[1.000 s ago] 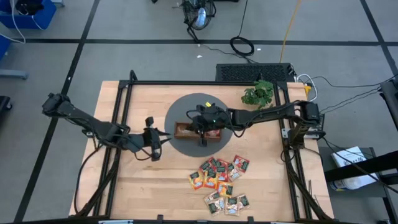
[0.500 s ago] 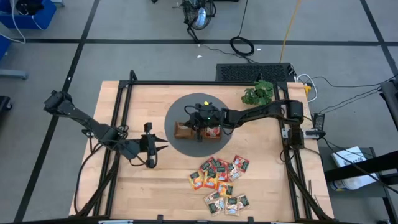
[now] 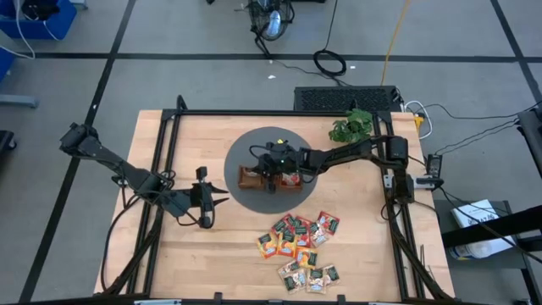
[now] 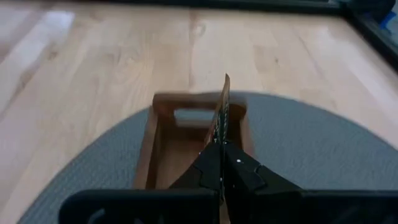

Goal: Pick & Place Tea
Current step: Put the brown tea bag into the left section of the wooden organizer, then put the red tea bag into the right section of the wooden organizer

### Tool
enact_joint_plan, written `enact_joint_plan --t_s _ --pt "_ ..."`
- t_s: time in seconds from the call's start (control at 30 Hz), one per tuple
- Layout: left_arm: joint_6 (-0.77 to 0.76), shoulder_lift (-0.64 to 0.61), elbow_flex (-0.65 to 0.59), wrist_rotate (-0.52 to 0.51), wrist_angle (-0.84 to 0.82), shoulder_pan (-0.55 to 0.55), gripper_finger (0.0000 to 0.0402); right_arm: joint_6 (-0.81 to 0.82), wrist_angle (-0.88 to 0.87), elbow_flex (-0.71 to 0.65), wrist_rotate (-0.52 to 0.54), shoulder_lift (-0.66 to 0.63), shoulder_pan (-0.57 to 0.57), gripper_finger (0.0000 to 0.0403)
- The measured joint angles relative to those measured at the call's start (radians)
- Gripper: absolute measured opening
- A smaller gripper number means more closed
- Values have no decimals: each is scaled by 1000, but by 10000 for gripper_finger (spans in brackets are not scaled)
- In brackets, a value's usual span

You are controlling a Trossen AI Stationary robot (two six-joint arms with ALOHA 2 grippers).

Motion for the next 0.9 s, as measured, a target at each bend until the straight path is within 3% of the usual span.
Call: enact_joint_plan --t_s 0.23,0.37,0.63,0.9 --pt "-15 0 0 0 1 1 88 -25 -24 -1 11 1 0 26" --pt "-19 0 0 0 3 1 88 -21 -35 -1 75 1 0 69" --pt "-18 0 -6 0 14 1 88 -26 -39 -1 80 -12 -30 154" --pt "30 0 -123 -7 188 1 88 -80 -181 -1 66 -225 -8 175"
